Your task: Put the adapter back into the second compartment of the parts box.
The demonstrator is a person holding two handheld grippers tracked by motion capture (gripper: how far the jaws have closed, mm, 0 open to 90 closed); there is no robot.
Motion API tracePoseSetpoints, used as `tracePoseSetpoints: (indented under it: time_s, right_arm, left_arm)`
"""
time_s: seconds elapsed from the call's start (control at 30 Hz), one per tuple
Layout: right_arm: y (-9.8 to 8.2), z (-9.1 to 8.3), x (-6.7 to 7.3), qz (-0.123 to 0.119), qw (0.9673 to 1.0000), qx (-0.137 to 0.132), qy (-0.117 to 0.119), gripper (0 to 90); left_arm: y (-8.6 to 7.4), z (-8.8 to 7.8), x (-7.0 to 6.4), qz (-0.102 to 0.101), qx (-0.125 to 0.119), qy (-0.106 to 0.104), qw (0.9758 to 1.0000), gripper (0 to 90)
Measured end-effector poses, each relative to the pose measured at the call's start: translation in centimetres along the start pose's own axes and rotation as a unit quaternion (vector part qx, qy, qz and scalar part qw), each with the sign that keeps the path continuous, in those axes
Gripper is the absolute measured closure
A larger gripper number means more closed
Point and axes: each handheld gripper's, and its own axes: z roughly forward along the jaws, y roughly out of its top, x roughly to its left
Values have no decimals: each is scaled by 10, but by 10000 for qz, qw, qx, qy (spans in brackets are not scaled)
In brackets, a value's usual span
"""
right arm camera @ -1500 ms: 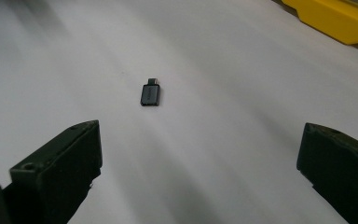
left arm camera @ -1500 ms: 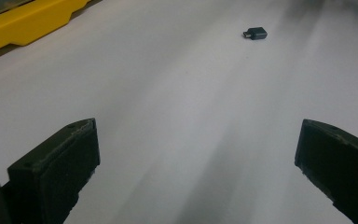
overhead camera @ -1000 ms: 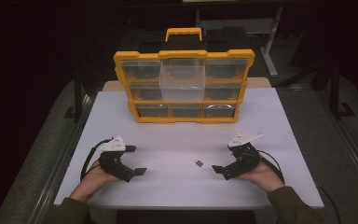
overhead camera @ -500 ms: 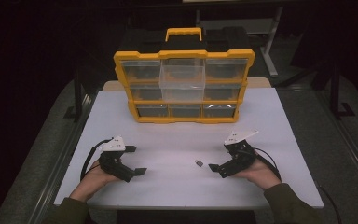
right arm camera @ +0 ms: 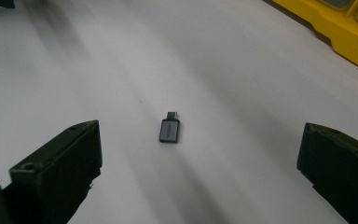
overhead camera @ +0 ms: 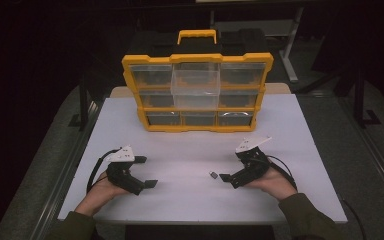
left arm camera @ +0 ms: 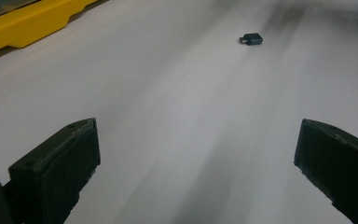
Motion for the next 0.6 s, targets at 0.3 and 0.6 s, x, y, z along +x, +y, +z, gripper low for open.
tracePoseSetpoints:
  time_s: [0.3,0.6]
  right_arm:
    - [8,6,2,-26,10000,-28,33,0]
    - [15,12,3,-50,10000,-33,66,0]
  left_arm:
    - [0,0,0,7,-10,1,10000,0]
    - [0,-1,0,1,-9,-9,10000,0]
